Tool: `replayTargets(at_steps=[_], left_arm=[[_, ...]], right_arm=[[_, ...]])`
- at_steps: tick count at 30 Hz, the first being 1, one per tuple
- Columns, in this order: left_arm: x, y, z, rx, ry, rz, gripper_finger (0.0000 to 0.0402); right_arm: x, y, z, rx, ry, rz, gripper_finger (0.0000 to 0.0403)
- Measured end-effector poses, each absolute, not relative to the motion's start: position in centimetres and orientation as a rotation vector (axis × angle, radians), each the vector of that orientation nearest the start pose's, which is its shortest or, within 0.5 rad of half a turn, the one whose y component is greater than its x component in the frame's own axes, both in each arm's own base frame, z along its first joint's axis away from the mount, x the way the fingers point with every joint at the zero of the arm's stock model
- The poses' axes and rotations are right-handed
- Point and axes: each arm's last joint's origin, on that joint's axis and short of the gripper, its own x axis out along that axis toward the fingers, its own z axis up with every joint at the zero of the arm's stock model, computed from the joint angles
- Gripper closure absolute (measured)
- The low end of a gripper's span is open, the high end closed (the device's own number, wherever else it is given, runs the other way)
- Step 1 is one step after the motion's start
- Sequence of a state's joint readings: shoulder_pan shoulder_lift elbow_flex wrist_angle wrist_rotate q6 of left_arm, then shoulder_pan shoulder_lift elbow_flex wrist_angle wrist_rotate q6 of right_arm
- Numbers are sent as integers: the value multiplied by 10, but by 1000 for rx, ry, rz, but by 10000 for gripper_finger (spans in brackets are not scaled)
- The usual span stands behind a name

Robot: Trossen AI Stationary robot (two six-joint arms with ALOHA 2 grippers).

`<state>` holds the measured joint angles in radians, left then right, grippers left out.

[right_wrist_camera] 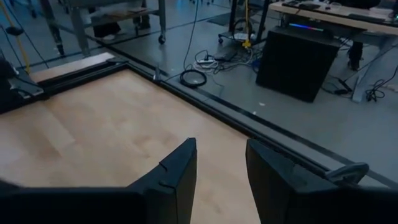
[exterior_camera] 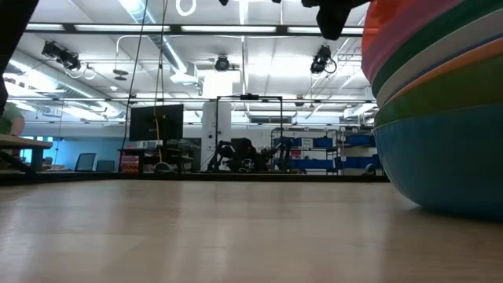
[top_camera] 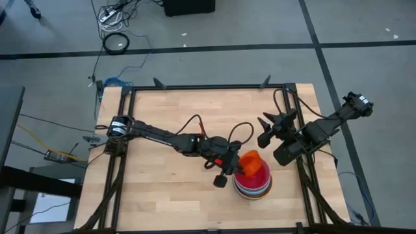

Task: Nest bowls inside each other
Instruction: Stack the light orange bowl on top of the light pink bowl

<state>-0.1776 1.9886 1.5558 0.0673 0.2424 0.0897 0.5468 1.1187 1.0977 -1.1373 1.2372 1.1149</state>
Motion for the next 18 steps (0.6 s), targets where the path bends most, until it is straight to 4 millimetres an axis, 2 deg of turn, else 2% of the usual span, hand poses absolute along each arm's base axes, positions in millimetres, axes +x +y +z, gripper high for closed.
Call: replayTargets(at_steps=[8, 14, 18], left_arm=[[456, -84, 261, 26, 390, -367, 307], [455, -85, 260, 8, 401, -369, 302], [455, -87, 263, -59, 384, -441, 301]], right_arm=[[170, 72, 324, 127, 317, -862, 275], [170, 72, 324, 128, 318, -861, 275], [170, 72, 324, 132, 325, -857, 275]])
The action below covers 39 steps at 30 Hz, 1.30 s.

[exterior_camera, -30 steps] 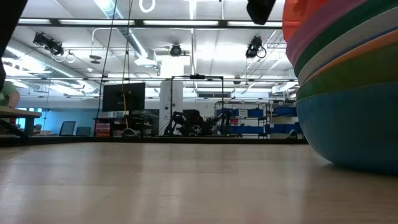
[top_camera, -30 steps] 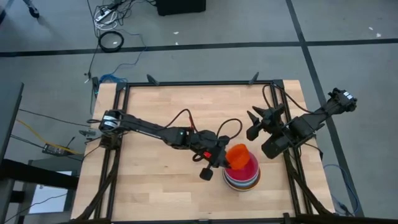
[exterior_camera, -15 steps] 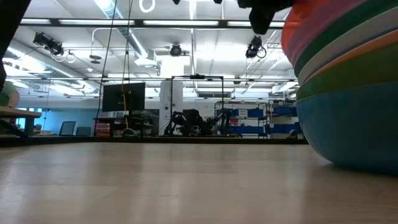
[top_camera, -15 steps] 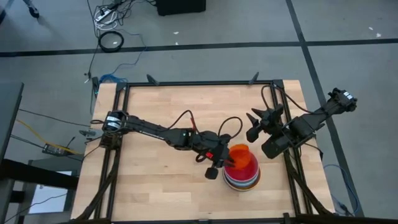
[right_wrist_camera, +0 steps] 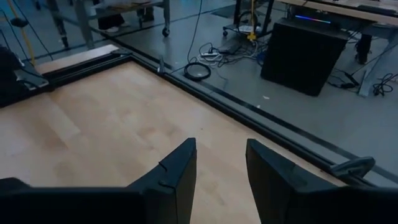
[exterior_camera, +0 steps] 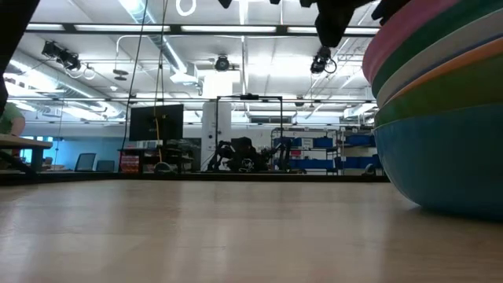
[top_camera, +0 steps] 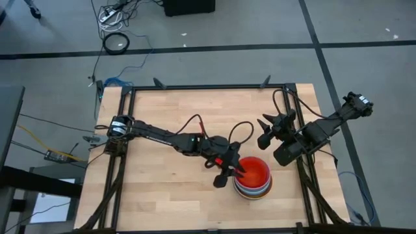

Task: Nest bowls inside each other
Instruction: Stack the light orange bowl on top of the light pink bowl, then return to Home Position

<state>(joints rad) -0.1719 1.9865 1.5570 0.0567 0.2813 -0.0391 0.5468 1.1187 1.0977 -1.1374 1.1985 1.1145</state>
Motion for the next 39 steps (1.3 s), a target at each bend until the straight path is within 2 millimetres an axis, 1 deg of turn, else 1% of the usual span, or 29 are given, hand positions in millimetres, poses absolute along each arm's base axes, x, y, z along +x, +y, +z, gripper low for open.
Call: replayTargets(at_steps=[5, 10, 13, 15, 18, 22, 25, 27, 28, 30, 32, 35, 37, 39], left_arm=[[455, -89, 266, -130, 369, -504, 301], [456, -90, 268, -133, 345, -515, 301], [452, -84, 273, -117, 362, -504, 301], [446, -75, 285, -105, 365, -488, 300], [432, -65, 309, -49, 337, -478, 300], [411, -58, 340, -19, 302, -474, 300], [398, -55, 359, -11, 265, -467, 300], [391, -53, 364, 10, 277, -466, 300], [388, -53, 367, 19, 280, -463, 300], [383, -51, 372, 10, 282, -418, 300], [375, -46, 383, 20, 246, -390, 300], [354, -36, 413, 84, 129, -368, 300], [337, -25, 432, 131, 63, -337, 300], [319, -11, 446, 148, 22, -298, 300]], right_arm=[[170, 72, 324, 135, 331, -854, 275], [170, 72, 324, 138, 339, -849, 275], [171, 73, 324, 98, 353, -832, 275], [172, 76, 325, 87, 352, -813, 275], [173, 79, 326, 105, 341, -789, 275], [177, 83, 328, 148, 333, -753, 275], [184, 88, 334, 90, 318, -702, 275], [191, 94, 341, 41, 319, -618, 275], [196, 97, 345, 12, 323, -546, 275], [206, 101, 356, -36, 308, -367, 275], [217, 101, 370, -60, 227, -165, 275], [229, 90, 387, -103, 75, 51, 275], [235, 76, 396, -140, -12, 93, 275], [239, 56, 404, -164, -57, 100, 275]])
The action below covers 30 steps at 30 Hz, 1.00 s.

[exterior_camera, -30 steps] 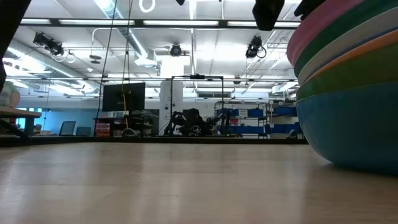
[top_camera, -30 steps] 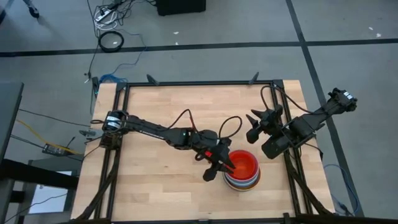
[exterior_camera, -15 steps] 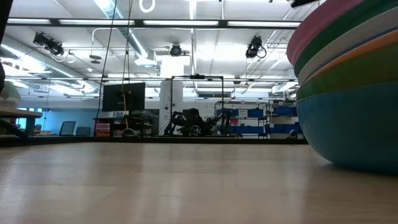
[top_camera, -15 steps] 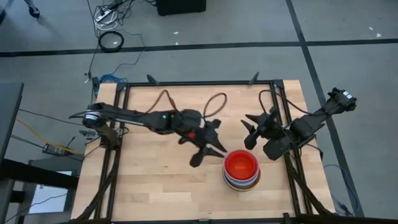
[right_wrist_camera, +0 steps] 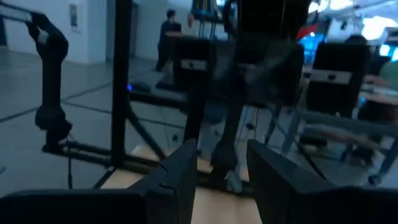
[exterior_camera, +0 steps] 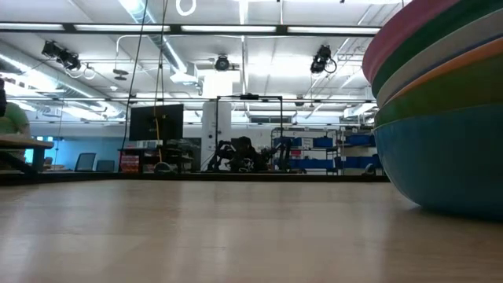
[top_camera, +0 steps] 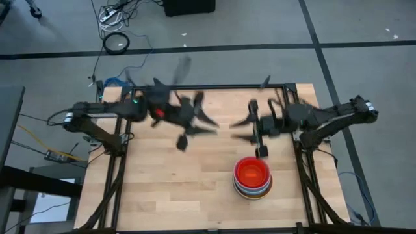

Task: Nest bowls inside each other
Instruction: Return to Home Position

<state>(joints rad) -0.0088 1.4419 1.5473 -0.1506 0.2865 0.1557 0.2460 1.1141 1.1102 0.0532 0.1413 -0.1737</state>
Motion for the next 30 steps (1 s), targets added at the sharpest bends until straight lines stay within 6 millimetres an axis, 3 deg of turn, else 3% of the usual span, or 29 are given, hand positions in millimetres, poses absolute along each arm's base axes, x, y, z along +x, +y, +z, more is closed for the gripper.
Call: replayTargets(at_steps=[6, 11, 16, 19, 23, 30], left_arm=[[262, 18, 453, 164, 60, -177, 300], [213, 28, 445, 140, 3, -81, 300], [166, 22, 429, 114, -51, -40, 300], [148, 19, 414, 97, -68, -10, 300], [134, 17, 393, 82, -76, 11, 300], [124, 16, 356, 60, -76, 13, 300]], right_arm=[[233, -2, 432, -191, -59, 216, 275], [197, -29, 456, -211, -45, 150, 275], [147, -28, 464, -222, -65, 142, 275], [125, -22, 459, -225, -93, 144, 275], [111, -18, 446, -202, -96, 142, 275], [108, -18, 410, -151, -86, 101, 275]])
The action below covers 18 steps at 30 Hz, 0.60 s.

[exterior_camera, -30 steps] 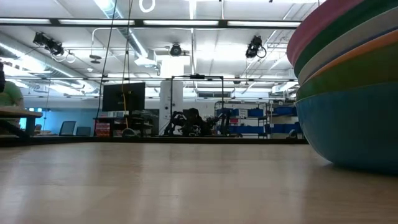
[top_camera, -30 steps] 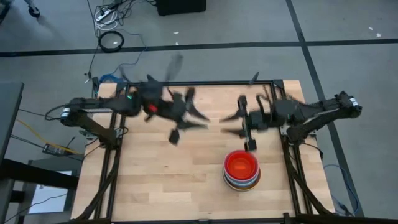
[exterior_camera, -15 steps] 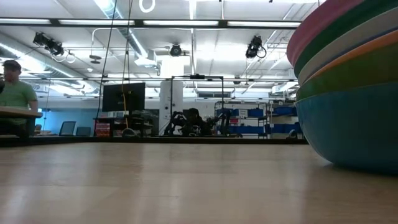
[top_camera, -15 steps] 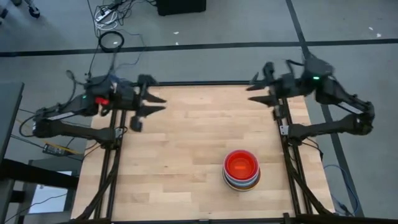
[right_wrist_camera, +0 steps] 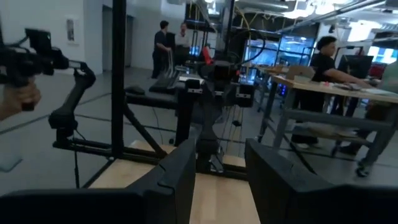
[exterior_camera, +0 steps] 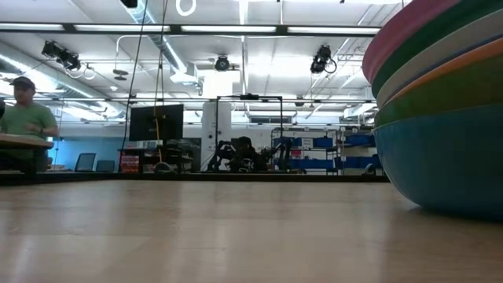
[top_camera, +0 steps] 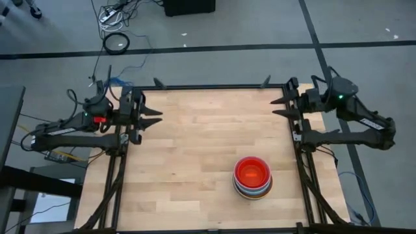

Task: Nest bowls inside each other
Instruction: Return to Home Position

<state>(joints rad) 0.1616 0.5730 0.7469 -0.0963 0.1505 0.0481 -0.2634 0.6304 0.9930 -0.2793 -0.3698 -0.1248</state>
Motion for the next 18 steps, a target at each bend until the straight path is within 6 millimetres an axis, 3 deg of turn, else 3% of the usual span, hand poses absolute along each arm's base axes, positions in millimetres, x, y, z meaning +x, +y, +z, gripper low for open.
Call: replayTargets(at_steps=[10, 18], left_arm=[[119, 15, 313, 13, -111, 11, 300], [127, 12, 270, -33, -144, -58, 300]], right_arm=[[118, -21, 347, -63, -123, 101, 275], [126, -23, 299, 4, -153, 106, 275]])
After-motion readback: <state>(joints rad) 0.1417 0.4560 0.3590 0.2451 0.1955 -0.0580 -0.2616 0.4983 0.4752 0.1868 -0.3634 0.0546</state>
